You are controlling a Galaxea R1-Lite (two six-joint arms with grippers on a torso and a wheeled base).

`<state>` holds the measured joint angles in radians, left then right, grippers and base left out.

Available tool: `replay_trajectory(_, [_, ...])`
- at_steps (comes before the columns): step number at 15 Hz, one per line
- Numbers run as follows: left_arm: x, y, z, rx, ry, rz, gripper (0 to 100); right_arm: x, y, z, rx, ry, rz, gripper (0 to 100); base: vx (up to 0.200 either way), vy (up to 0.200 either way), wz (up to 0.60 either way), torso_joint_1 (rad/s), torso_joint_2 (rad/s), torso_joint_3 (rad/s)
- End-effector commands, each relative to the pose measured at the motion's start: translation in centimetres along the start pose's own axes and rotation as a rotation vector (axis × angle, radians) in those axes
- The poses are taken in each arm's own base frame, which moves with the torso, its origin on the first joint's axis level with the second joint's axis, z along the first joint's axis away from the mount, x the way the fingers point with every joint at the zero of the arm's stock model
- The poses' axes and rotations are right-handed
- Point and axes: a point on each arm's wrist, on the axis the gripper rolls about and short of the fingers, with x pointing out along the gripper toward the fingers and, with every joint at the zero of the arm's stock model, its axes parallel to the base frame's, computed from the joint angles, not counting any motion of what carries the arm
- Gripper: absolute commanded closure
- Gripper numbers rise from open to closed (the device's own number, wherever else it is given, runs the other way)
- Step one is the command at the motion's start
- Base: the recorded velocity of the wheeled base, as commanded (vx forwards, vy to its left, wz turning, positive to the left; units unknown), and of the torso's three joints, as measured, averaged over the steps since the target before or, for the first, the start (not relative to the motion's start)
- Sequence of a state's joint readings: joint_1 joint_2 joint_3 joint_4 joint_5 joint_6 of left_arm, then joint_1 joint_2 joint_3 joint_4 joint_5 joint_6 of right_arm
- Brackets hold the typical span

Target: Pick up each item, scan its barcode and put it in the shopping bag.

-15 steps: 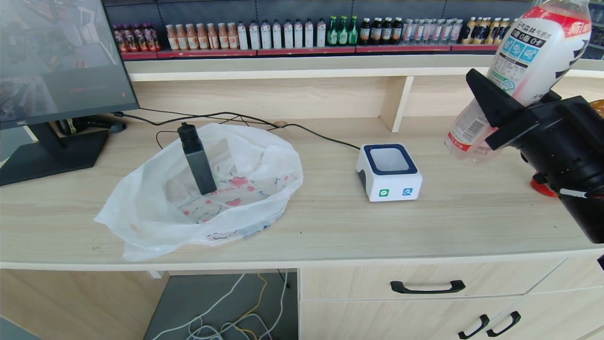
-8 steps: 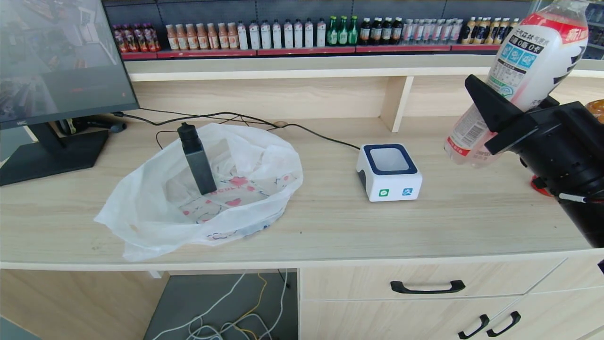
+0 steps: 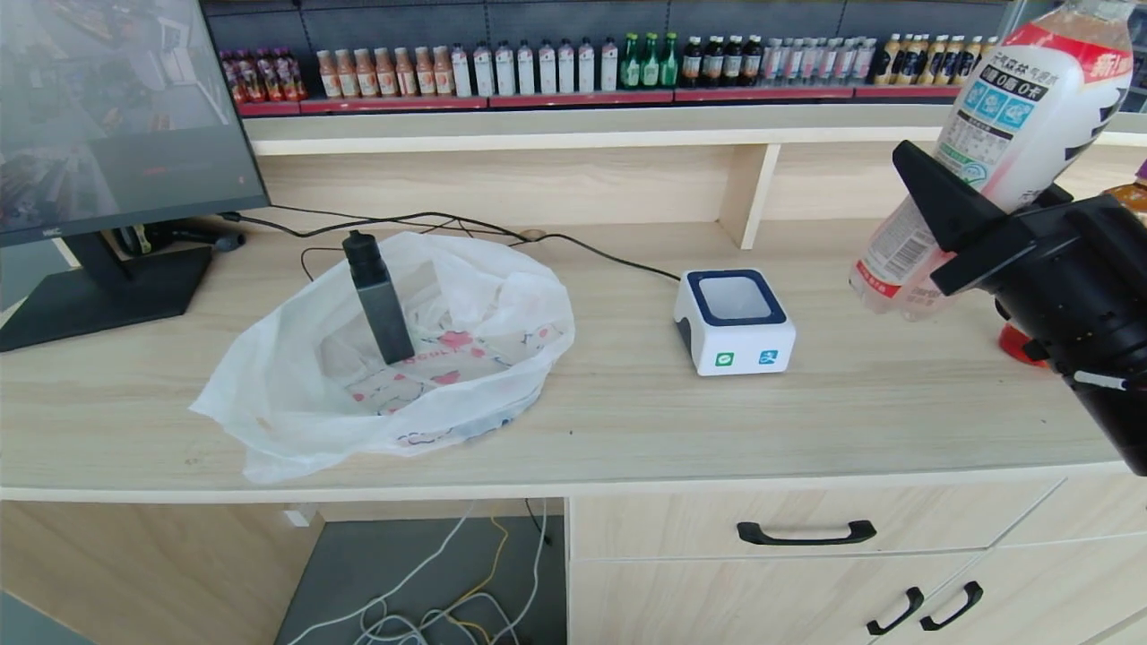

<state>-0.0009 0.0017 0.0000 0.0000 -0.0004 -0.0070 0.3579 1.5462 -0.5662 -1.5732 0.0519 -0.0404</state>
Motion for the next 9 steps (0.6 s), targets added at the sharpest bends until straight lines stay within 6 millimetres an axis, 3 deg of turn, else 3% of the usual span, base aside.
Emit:
replay_trajectory(1, [0.00, 0.00, 0.00, -0.001, 0.000, 0.000, 0, -0.04, -0.04, -0.01, 0.001, 0.003, -0.001, 100, 0.000, 0.200, 0.00, -0.007, 0.00, 0.002])
replay_trajectory(9, [0.00, 0.00, 0.00, -0.002, 0.000, 0.000, 0, -0.12, -0.14, -0.14, -0.001, 0.009, -0.005, 100, 0.000, 0.200, 0.00, 0.007, 0.00, 0.002])
